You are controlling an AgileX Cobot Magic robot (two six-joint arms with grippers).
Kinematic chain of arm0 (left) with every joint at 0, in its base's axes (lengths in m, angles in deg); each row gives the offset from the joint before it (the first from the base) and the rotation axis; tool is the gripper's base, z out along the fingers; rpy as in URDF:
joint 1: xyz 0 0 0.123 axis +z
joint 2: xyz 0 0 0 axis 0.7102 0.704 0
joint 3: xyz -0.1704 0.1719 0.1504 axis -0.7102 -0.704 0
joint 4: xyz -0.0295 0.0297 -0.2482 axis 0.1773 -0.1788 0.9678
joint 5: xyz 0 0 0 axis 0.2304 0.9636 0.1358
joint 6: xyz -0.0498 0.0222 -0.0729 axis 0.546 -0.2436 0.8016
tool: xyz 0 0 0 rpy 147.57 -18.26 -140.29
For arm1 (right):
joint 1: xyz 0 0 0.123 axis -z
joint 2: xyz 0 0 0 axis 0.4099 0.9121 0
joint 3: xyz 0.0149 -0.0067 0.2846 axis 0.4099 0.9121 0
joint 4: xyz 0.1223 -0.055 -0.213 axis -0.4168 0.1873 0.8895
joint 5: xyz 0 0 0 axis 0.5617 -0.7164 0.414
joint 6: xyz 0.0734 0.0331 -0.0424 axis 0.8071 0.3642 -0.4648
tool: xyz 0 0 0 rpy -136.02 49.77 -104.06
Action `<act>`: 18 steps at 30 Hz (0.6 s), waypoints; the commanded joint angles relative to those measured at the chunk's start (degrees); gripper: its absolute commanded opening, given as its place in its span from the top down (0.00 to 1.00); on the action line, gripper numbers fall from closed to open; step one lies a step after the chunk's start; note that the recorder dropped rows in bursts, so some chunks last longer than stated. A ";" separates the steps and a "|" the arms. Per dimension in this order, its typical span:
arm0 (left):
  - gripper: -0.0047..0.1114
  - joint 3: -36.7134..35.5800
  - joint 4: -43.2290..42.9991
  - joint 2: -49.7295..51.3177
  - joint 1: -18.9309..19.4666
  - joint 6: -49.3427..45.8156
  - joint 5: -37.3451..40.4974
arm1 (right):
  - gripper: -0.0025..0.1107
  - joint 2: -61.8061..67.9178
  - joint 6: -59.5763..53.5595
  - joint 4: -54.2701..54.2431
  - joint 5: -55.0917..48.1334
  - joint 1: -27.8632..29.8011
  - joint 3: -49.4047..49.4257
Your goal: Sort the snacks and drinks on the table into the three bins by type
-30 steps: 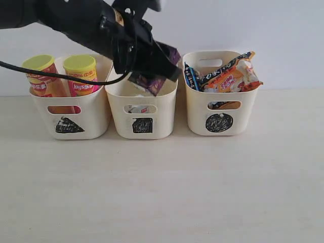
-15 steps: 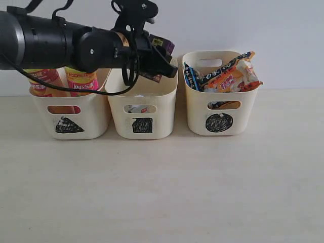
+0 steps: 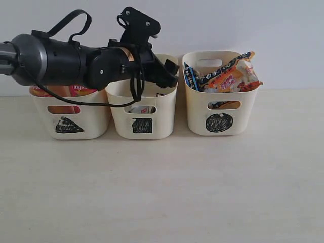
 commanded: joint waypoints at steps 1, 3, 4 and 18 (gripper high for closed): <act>0.28 0.52 -0.07 0.31 0.17 -0.35 -1.11 | 0.98 -0.23 0.04 0.32 0.33 0.16 0.26; 0.28 0.52 -0.07 0.31 0.17 -0.35 -1.37 | 0.98 -0.23 0.04 0.32 0.33 0.16 0.26; 0.28 0.52 -0.07 0.20 0.17 -0.35 -1.37 | 0.98 -0.23 0.04 0.32 0.33 0.16 0.26; 0.86 0.52 -0.07 -10.91 0.17 -3.35 23.48 | 0.98 -0.23 0.31 0.32 0.33 0.16 0.26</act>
